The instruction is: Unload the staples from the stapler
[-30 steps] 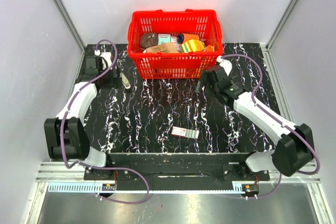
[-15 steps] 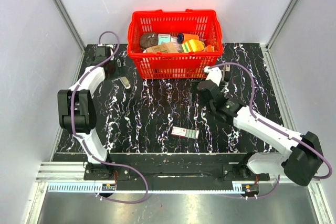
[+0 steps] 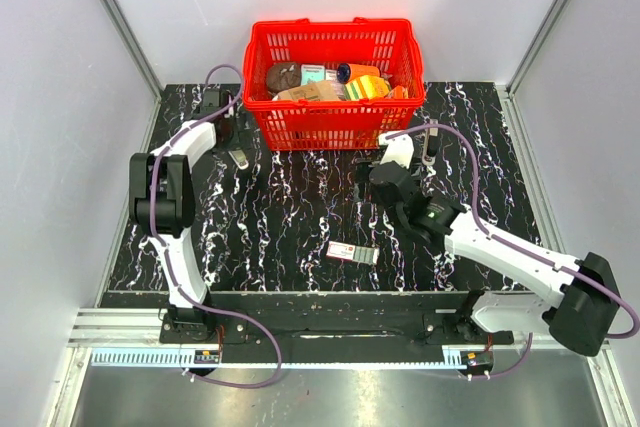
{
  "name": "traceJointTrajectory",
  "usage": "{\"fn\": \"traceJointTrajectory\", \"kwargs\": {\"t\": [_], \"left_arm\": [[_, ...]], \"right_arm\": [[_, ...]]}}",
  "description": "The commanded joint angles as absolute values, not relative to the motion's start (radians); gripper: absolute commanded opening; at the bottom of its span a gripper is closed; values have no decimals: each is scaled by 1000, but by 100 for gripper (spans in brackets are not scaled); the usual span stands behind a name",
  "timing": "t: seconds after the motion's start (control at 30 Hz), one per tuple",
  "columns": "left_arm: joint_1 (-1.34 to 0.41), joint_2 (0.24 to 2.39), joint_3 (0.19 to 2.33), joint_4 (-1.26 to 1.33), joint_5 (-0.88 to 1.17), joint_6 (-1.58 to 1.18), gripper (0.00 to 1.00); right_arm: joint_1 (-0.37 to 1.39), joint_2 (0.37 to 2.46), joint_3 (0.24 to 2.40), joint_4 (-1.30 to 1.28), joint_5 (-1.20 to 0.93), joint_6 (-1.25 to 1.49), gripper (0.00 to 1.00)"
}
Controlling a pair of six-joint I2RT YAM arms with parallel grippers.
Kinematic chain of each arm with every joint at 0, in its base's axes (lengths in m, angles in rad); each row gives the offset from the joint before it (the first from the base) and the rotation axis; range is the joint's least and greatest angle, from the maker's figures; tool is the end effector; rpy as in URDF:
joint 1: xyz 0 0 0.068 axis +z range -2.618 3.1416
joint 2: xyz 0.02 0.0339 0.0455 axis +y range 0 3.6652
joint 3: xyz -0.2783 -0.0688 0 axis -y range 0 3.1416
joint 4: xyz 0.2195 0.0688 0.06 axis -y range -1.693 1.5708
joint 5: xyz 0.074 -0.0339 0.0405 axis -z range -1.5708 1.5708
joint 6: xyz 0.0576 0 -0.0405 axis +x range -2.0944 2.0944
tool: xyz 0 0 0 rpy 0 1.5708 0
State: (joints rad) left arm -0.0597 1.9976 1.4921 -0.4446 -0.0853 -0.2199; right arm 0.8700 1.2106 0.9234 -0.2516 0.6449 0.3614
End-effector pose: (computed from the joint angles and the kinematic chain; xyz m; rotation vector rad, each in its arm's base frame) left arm 0.4322 -0.0209 0.2062 -0.2356 2.5048 -0.0061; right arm 0.1892 0.1706 0.3077 -0.1335 1.9904 0.1075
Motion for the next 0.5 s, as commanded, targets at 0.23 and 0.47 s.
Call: {"fn": "traceJointTrajectory", "kwargs": {"t": [0.23,0.47], "left_arm": [[-52,2036,1531,-405,-112,-262,59],[-51,2051,1540,-408,-109,-253,48]], "right_arm": [[903,1144,916,-180,747,327,93],[913,1141,910,-173,747,313,92]]}}
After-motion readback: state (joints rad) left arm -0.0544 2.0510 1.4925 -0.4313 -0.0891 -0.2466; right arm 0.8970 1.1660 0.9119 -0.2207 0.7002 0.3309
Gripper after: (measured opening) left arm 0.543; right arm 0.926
